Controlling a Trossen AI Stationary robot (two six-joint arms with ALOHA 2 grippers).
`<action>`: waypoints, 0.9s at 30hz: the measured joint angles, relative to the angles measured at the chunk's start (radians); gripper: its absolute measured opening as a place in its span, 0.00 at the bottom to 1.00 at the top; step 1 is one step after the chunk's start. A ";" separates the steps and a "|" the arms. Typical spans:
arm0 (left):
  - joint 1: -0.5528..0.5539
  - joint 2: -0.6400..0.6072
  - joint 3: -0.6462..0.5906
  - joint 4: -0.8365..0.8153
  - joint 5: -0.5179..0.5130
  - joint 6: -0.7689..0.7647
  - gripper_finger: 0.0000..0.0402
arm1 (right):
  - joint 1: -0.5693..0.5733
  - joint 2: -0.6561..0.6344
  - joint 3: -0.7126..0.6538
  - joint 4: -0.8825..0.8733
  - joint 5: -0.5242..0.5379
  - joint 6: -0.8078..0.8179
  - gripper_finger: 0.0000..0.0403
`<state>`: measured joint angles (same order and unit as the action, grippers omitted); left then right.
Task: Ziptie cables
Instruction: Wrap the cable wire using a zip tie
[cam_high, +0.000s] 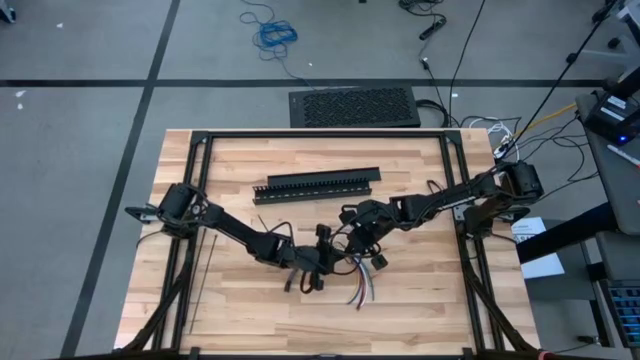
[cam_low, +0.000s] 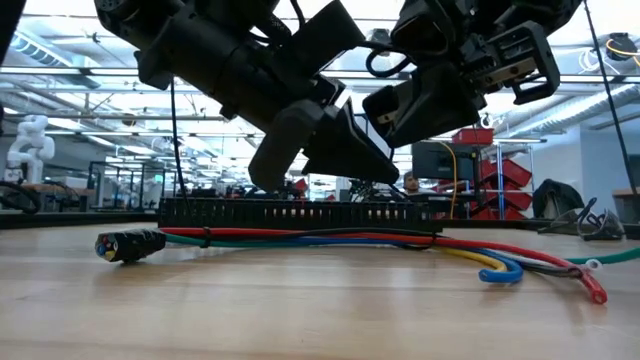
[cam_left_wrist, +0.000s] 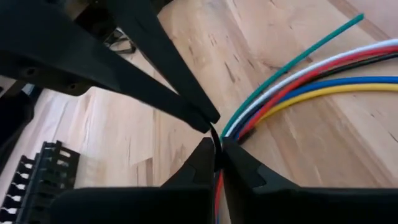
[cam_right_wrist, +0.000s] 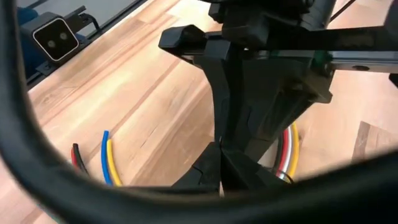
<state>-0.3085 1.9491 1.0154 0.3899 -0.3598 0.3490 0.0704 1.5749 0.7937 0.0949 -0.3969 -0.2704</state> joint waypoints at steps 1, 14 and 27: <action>0.003 0.000 0.000 0.000 0.010 -0.002 0.03 | 0.000 0.000 0.000 -0.001 0.000 0.001 0.00; 0.013 0.000 0.000 -0.013 0.040 -0.055 0.01 | -0.005 -0.138 0.001 0.004 0.120 0.025 0.00; 0.012 0.000 0.003 0.016 0.011 -0.057 0.00 | 0.034 -0.125 -0.017 -0.145 0.136 0.070 0.24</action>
<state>-0.2966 1.9491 1.0180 0.4061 -0.3492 0.2924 0.1040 1.4498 0.7769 -0.0497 -0.2614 -0.2007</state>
